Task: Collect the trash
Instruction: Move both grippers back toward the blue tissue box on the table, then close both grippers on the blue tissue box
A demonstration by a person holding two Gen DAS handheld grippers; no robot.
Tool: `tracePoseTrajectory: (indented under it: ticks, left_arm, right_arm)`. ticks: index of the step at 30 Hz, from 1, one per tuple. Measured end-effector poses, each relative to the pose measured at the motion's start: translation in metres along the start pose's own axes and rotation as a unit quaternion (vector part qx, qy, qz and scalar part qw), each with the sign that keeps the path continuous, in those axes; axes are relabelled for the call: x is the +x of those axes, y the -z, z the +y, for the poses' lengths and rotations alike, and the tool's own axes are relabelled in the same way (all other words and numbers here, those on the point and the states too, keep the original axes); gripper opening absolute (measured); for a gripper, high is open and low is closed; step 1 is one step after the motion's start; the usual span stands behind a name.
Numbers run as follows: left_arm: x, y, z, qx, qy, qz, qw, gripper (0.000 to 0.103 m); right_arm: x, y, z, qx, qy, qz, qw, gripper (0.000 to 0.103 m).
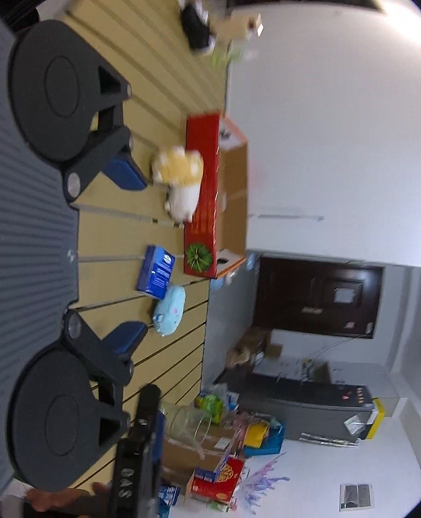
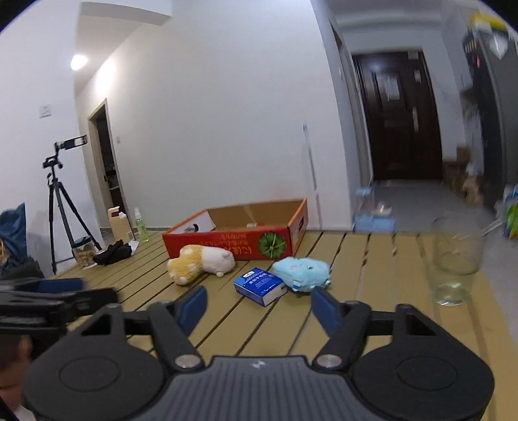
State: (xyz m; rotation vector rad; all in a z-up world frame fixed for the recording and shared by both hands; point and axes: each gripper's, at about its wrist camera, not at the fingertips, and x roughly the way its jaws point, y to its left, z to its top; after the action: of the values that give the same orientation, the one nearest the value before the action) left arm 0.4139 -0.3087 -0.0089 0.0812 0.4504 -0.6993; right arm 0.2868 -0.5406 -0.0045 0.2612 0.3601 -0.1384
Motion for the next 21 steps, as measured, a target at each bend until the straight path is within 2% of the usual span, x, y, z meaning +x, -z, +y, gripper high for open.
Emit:
tracePoseTrajectory:
  ticks: [2,4,6,7,9,10,11,13,15,18,21]
  left_arm:
    - [0.049,-0.013,0.007,-0.007,0.012,0.013,0.9998,0.08]
    - [0.094,-0.023,0.011,-0.002,0.037,0.027,0.999,0.079]
    - [0.136,-0.029,0.016,-0.001,0.045,0.047,0.9979,0.067]
    - [0.153,-0.029,0.021,-0.013,0.045,0.061,0.997,0.054]
    - [0.18,-0.027,0.035,-0.049,0.07,0.072,0.9937,0.048]
    - [0.189,-0.025,0.042,-0.072,0.082,0.081,0.9907,0.045]
    - [0.198,-0.022,0.046,-0.087,0.092,0.091,0.9877,0.036]
    - [0.208,-0.017,0.05,-0.099,0.116,0.103,0.983,0.033]
    - [0.212,-0.013,0.048,-0.081,0.109,0.11,0.9846,0.032]
    - [0.217,-0.013,0.053,-0.108,0.117,0.118,0.9802,0.032]
    - [0.219,-0.015,0.061,-0.13,0.12,0.122,0.9766,0.024]
  right_arm:
    - [0.037,-0.005,-0.009,0.024,-0.013,0.017,0.999,0.061]
    - [0.083,-0.009,-0.014,0.035,-0.007,0.039,0.999,0.058]
    - [0.126,-0.008,-0.017,0.061,-0.005,0.062,0.996,0.045]
    - [0.144,-0.007,-0.019,0.079,-0.003,0.073,0.994,0.042]
    - [0.171,-0.003,-0.024,0.111,-0.009,0.08,0.991,0.034]
    - [0.183,-0.001,-0.026,0.128,-0.003,0.086,0.988,0.032]
    - [0.189,0.001,-0.027,0.135,0.001,0.087,0.987,0.029]
    - [0.199,0.004,-0.028,0.145,-0.001,0.084,0.986,0.026]
    - [0.208,0.007,-0.029,0.159,0.0,0.094,0.983,0.019]
    - [0.212,0.009,-0.034,0.172,0.008,0.093,0.981,0.018]
    - [0.216,0.01,-0.035,0.174,0.013,0.095,0.98,0.018]
